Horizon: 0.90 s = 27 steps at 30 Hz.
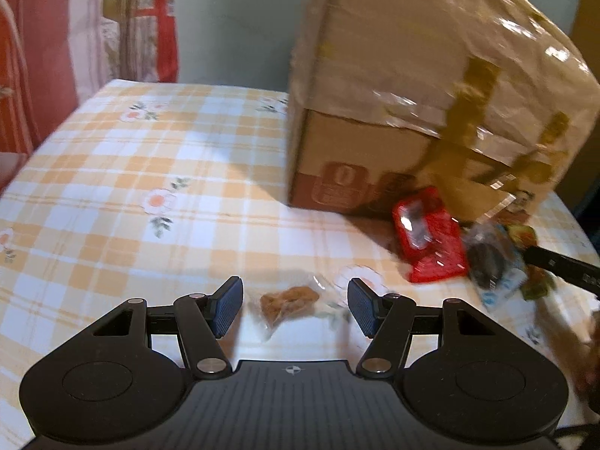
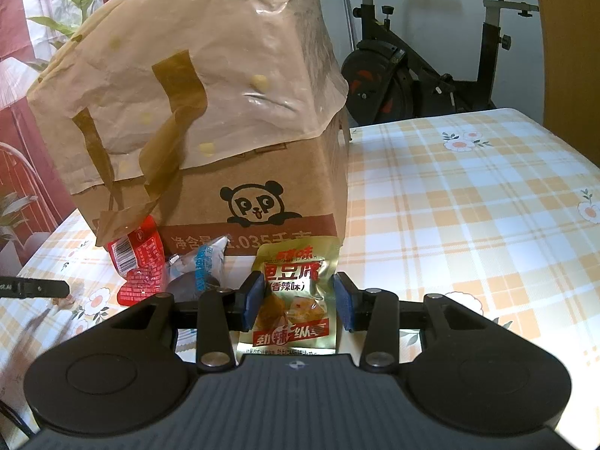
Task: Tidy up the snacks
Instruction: 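Grasp the yellow spicy-snack pouch with the right tool while the left tool grasps a small biscuit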
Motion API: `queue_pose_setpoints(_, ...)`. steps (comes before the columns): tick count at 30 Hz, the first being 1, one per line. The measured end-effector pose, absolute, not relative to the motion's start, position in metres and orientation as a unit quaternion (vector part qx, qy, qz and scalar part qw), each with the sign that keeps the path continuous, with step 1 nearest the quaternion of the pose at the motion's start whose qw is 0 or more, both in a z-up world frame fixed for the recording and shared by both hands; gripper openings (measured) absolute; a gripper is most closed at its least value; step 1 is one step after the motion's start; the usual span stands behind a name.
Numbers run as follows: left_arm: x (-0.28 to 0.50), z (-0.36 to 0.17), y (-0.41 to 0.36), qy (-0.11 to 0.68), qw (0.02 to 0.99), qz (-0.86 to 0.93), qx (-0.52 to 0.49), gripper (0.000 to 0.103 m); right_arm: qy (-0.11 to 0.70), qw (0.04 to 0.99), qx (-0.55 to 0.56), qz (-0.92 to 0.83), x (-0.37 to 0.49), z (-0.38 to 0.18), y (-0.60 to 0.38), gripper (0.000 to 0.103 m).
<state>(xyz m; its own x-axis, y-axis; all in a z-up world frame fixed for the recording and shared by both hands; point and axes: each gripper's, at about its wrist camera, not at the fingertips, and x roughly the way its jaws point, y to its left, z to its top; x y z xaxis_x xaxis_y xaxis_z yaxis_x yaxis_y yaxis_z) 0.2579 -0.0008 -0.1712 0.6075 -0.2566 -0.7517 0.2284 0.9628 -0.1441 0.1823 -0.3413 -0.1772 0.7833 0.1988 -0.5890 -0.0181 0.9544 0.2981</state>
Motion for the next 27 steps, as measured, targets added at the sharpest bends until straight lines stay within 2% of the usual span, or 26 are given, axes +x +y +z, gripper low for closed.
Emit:
queue_pose_setpoints(13,0.244,-0.173,-0.023,0.441,0.869,-0.222,-0.035,0.064,0.324,0.934,0.14,0.059,0.183,-0.177,-0.342,0.043)
queue_pose_setpoints(19,0.248,-0.16,-0.028,0.406,0.885,-0.226,0.027,0.064,0.324,0.933,0.141,0.059,0.183,-0.178,-0.341,0.043)
queue_pose_setpoints(20,0.251,-0.159,-0.027,0.404,0.887,-0.223,0.028,0.063,0.324,0.933,0.141,0.059,0.183,-0.178,-0.341,0.043)
queue_pose_setpoints(22,0.257,-0.161,-0.028,0.404,0.888,-0.219,0.031,0.055,0.324,0.933,0.142,0.059,0.183,-0.178,-0.341,0.043)
queue_pose_setpoints(27,0.267,-0.179,-0.04,0.418,0.881,-0.211,0.071,0.045,0.324,0.933,0.142,0.06,0.183,-0.178,-0.342,0.043)
